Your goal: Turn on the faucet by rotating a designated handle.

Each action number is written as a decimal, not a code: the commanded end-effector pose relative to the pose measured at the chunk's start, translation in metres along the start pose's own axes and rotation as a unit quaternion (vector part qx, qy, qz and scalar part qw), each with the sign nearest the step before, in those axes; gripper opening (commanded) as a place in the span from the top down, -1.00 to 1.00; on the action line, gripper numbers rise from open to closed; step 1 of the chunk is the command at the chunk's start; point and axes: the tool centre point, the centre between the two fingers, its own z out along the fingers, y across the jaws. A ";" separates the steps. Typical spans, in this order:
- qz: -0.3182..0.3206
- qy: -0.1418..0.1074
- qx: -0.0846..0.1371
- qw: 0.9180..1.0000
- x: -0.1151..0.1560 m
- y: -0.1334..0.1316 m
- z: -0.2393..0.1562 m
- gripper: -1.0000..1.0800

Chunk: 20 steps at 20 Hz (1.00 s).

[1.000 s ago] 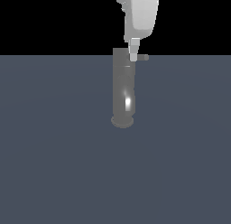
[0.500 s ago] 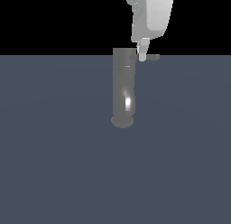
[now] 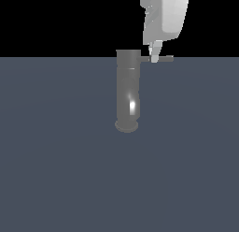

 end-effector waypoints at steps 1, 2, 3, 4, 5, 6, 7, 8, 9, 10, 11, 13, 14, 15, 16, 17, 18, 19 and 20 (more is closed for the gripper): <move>0.005 0.001 0.002 1.000 0.011 -0.006 0.000 1.00; 0.005 0.001 0.002 1.000 0.013 -0.008 0.000 1.00; 0.006 0.001 0.002 1.000 0.015 -0.010 0.000 1.00; 0.006 0.001 0.002 1.000 0.017 -0.012 0.000 1.00; 0.006 0.001 0.002 1.000 0.019 -0.014 0.000 1.00; 0.007 0.001 0.002 1.000 0.022 -0.015 0.000 1.00; 0.007 0.001 0.002 1.000 0.024 -0.017 0.000 1.00; 0.007 0.001 0.002 1.000 0.026 -0.019 0.000 1.00; 0.008 0.001 0.002 1.000 0.028 -0.021 0.000 1.00; 0.008 0.001 0.002 1.000 0.030 -0.022 0.000 1.00; 0.009 0.001 0.002 1.000 0.032 -0.024 0.000 1.00; 0.009 0.001 0.002 1.000 0.036 -0.028 0.000 1.00; 0.010 0.001 0.002 1.000 0.039 -0.029 0.000 1.00; 0.010 0.001 0.002 1.000 0.041 -0.031 0.000 1.00; 0.010 0.001 0.002 1.000 0.043 -0.033 0.000 1.00; 0.011 0.001 0.002 1.000 0.045 -0.035 0.000 1.00; 0.011 0.001 0.002 1.000 0.047 -0.036 0.000 1.00; 0.011 0.001 0.002 1.000 0.049 -0.038 0.000 1.00; 0.012 0.001 0.002 1.000 0.051 -0.040 0.000 1.00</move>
